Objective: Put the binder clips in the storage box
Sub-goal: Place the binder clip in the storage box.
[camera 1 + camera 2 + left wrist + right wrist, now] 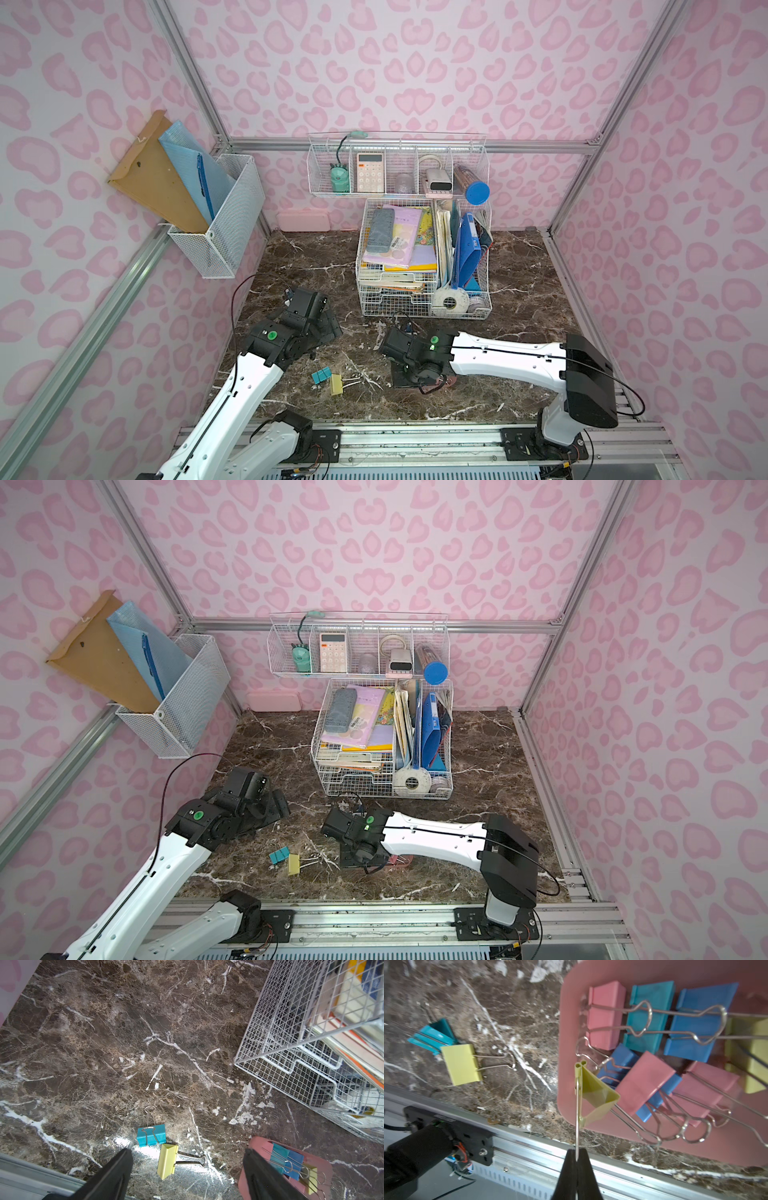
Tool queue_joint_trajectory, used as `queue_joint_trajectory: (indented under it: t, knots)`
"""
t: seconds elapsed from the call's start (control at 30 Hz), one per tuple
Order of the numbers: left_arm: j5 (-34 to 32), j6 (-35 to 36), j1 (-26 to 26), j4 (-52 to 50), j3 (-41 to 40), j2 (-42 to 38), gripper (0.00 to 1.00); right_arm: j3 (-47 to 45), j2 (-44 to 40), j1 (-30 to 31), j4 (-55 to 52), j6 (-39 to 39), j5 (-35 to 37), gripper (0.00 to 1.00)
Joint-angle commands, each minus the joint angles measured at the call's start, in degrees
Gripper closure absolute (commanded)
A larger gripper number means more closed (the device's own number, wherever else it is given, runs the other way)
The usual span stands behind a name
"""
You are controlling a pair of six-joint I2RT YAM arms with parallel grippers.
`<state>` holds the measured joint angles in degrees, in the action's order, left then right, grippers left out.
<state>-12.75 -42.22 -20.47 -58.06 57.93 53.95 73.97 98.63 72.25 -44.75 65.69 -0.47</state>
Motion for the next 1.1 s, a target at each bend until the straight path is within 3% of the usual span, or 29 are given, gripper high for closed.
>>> queue_joint_trajectory:
  t: [0.0, 0.27, 0.53, 0.67, 0.7, 0.83, 0.93, 1.0, 1.07]
  knots:
    - [-0.17, 0.34, 0.08, 0.34, -0.11, -0.02, 0.11, 0.49, 2.03, -0.02, -2.93, -1.74, -0.49, 1.00]
    - [-1.39, 0.73, 0.12, -0.81, -0.20, -0.81, 0.11, 2.58, 6.19, 0.01, -0.86, -2.59, -0.94, 1.00]
    - [-0.80, 0.38, 0.08, -0.25, -0.45, -0.44, 0.11, 3.54, 1.60, -0.02, 2.07, -2.98, 2.56, 0.65]
    - [-1.13, 0.60, 0.08, -0.76, 0.06, -0.67, 0.11, 3.55, -2.67, -0.01, 1.39, -1.72, 7.54, 0.41]
    - [-1.55, 0.57, 0.08, -1.11, 0.23, -0.86, 0.11, 3.56, -4.33, 0.00, 2.33, -1.38, 8.88, 0.40]
    - [-3.98, -1.76, 0.08, -2.59, 0.76, -2.22, 0.10, -0.83, -11.13, -0.08, 15.85, -1.21, 10.83, 0.45]
    - [-5.95, -3.89, 0.57, -4.01, 1.29, -2.96, 0.08, -3.62, -12.17, -0.09, 25.15, 2.74, 11.02, 0.58]
    - [-4.10, -3.52, 4.18, -4.86, 1.44, -2.63, 0.08, -2.72, -9.34, -0.10, 28.60, 4.25, 9.46, 0.61]
    - [2.14, -1.93, 11.40, -3.84, 0.51, -2.32, 0.08, 0.46, -4.73, -0.32, 29.17, 3.75, 6.25, 0.62]
